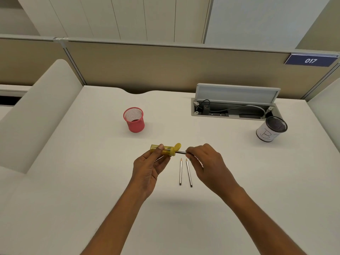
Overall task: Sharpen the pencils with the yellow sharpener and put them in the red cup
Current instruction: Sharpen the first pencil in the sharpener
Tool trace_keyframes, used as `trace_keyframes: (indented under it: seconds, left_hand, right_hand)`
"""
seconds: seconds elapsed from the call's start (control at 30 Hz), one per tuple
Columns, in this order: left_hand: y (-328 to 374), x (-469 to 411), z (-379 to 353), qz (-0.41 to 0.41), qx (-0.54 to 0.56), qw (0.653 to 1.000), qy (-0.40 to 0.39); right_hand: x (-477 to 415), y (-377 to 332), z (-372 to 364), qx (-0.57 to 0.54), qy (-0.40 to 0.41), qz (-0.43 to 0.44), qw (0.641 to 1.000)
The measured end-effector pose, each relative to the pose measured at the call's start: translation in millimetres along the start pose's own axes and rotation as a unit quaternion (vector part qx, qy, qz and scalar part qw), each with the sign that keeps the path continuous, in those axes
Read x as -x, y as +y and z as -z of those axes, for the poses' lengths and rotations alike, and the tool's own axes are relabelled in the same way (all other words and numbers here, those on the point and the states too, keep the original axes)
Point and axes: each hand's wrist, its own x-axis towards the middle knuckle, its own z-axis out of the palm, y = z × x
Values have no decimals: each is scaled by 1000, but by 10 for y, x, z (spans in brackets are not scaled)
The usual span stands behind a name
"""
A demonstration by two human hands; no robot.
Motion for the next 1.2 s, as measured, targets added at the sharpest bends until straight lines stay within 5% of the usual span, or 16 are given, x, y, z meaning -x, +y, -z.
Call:
trace_keyframes:
  seconds: [0.3, 0.43, 0.5, 0.6, 0.67, 0.73, 0.83, 0.93, 1.03, 1.1, 1.2]
  left_hand:
    - [6, 36, 4, 11, -22, 1000, -19]
    - [67, 43, 33, 10, -36, 999, -32]
    - [89, 52, 50, 8, -45, 998, -43]
    - [109, 53, 59, 4, -57, 997, -54]
    - [147, 53, 54, -6, -60, 997, -57]
    - [196, 42, 40, -15, -57, 997, -54]
    - [242, 33, 32, -17, -55, 997, -44]
    - [234, 48, 38, -9, -58, 997, -46]
    - [208, 66, 72, -7, -52, 997, -53]
    - [191, 69, 102, -12, -53, 997, -60]
    - [159, 70, 110, -12, -55, 997, -56]
  right_hand:
    - [39, -2, -120, 177, 3, 92, 980]
    - [-44, -147, -92, -20, -25, -51, 998]
    - [-146, -162, -41, -187, -64, -174, 965]
    - [-242, -192, 46, -292, -145, -308, 894]
    - [-212, -241, 26, -258, -128, -265, 920]
    - [-117, -268, -43, -119, -63, -112, 984]
    - [-7, -249, -150, 116, -13, 57, 991]
    - [-6, -246, -202, 172, 19, 58, 983]
    - [-70, -352, -179, -8, 2, -65, 998]
    - [-178, -368, -110, -192, -56, -208, 957]
    - [-318, -335, 53, -389, -175, -409, 807]
